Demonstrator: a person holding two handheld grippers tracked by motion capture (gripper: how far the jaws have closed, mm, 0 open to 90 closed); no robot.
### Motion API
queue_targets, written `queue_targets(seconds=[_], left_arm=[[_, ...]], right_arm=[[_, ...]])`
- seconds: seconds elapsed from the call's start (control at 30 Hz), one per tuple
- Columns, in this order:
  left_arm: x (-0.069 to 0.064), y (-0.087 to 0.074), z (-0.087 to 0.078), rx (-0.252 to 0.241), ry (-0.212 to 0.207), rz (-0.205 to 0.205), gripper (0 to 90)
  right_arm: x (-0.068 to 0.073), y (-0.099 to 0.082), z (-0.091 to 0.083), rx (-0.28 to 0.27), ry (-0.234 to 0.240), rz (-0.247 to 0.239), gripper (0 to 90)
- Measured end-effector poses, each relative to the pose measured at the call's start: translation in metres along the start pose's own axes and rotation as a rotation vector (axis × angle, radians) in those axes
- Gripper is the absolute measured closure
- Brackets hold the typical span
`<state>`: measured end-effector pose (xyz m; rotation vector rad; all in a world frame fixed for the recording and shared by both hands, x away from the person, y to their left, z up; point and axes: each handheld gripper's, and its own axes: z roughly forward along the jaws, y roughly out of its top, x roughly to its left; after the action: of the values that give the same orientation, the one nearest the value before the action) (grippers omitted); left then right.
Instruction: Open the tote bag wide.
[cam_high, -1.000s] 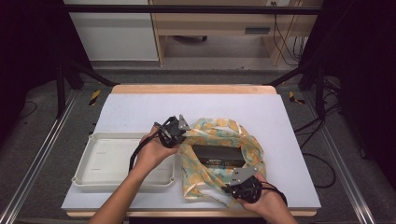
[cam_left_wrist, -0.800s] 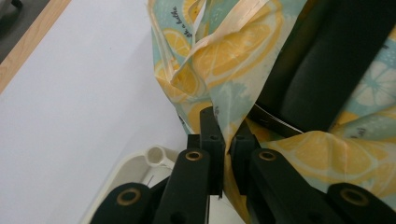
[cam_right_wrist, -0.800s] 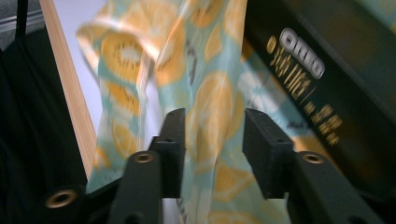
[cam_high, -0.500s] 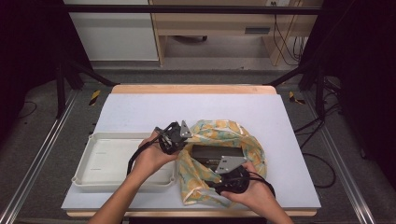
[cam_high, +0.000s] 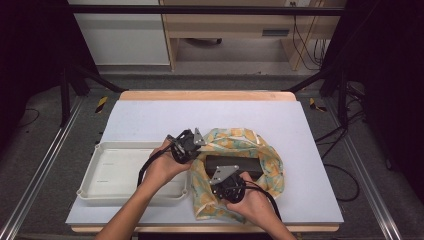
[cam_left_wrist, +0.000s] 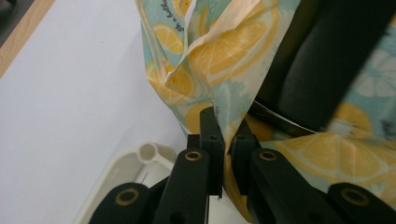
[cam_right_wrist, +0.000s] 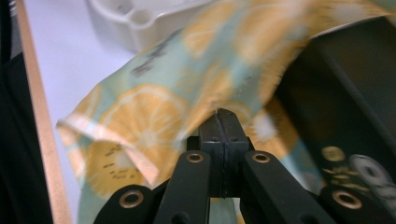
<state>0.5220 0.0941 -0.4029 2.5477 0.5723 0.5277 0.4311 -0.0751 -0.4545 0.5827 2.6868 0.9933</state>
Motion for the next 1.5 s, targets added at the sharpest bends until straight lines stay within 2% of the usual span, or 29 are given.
queue_targets(seconds=[0.1,0.13,0.2,0.27,0.57,0.7,0.77,0.8,0.83,0.9,0.93,1.0,1.03,1.1,1.13,1.23,1.27,1.33,1.37,1.43,1.5], left_arm=[[0.004,0.003,0.008,0.017,-0.004,-0.009,87.5],[0.005,0.005,0.016,0.019,-0.008,-0.017,87.5],[0.006,0.007,0.019,0.026,-0.009,-0.020,87.5],[0.007,0.010,0.030,0.050,-0.011,-0.020,87.5],[0.010,0.007,0.044,0.082,-0.037,-0.044,86.8],[0.009,0.004,0.047,0.086,-0.049,-0.037,86.1],[0.008,0.004,0.045,0.083,-0.048,-0.036,83.9],[0.008,0.003,0.042,0.079,-0.041,-0.028,82.9],[0.008,0.003,0.042,0.079,-0.041,-0.028,82.7],[0.007,0.002,0.038,0.069,-0.042,-0.028,82.8],[0.007,0.001,0.036,0.067,-0.044,-0.030,83.3],[0.007,0.001,0.036,0.065,-0.043,-0.031,83.4],[0.007,0.001,0.035,0.066,-0.043,-0.026,83.4],[0.006,0.001,0.034,0.063,-0.044,-0.025,83.4],[0.006,0.001,0.034,0.063,-0.044,-0.025,83.4],[0.005,0.001,0.032,0.057,-0.042,-0.023,83.4],[0.004,0.002,0.032,0.053,-0.041,-0.020,83.4],[0.004,0.002,0.031,0.050,-0.040,-0.018,83.4],[0.004,0.002,0.030,0.047,-0.039,-0.018,83.4],[0.004,0.001,0.030,0.048,-0.038,-0.017,83.4],[0.004,0.001,0.028,0.047,-0.044,-0.016,83.5]], right_arm=[[0.003,0.000,0.002,0.009,0.010,-0.010,90.0],[0.004,0.000,0.003,0.009,0.015,-0.020,90.0],[0.005,0.000,0.003,0.009,0.020,-0.019,90.0],[0.004,-0.002,0.004,0.008,0.027,-0.016,90.0],[0.004,-0.005,0.004,0.010,0.036,-0.024,90.0],[0.004,-0.006,0.005,0.010,0.036,-0.016,90.0],[0.002,-0.005,0.003,0.002,0.039,-0.004,87.7],[0.001,-0.005,-0.002,0.001,0.032,-0.012,77.6],[0.001,-0.005,-0.002,0.001,0.032,-0.012,77.6],[-0.001,-0.004,-0.012,-0.019,0.008,-0.008,70.3],[-0.004,-0.004,-0.024,-0.041,-0.014,0.002,65.2],[-0.006,-0.004,-0.029,-0.047,-0.027,0.004,63.7],[-0.010,-0.006,-0.045,-0.075,-0.055,0.023,60.2],[-0.018,-0.011,-0.062,-0.095,-0.096,0.041,56.2],[-0.018,-0.011,-0.062,-0.095,-0.096,0.041,56.2],[-0.033,-0.022,-0.089,-0.131,-0.165,0.079,51.3],[-0.042,-0.027,-0.100,-0.147,-0.196,0.104,46.8],[-0.046,-0.030,-0.105,-0.149,-0.211,0.115,45.7],[-0.053,-0.036,-0.114,-0.161,-0.242,0.133,42.2],[-0.057,-0.037,-0.118,-0.170,-0.245,0.148,40.7],[-0.065,-0.042,-0.126,-0.171,-0.290,0.174,36.9]])
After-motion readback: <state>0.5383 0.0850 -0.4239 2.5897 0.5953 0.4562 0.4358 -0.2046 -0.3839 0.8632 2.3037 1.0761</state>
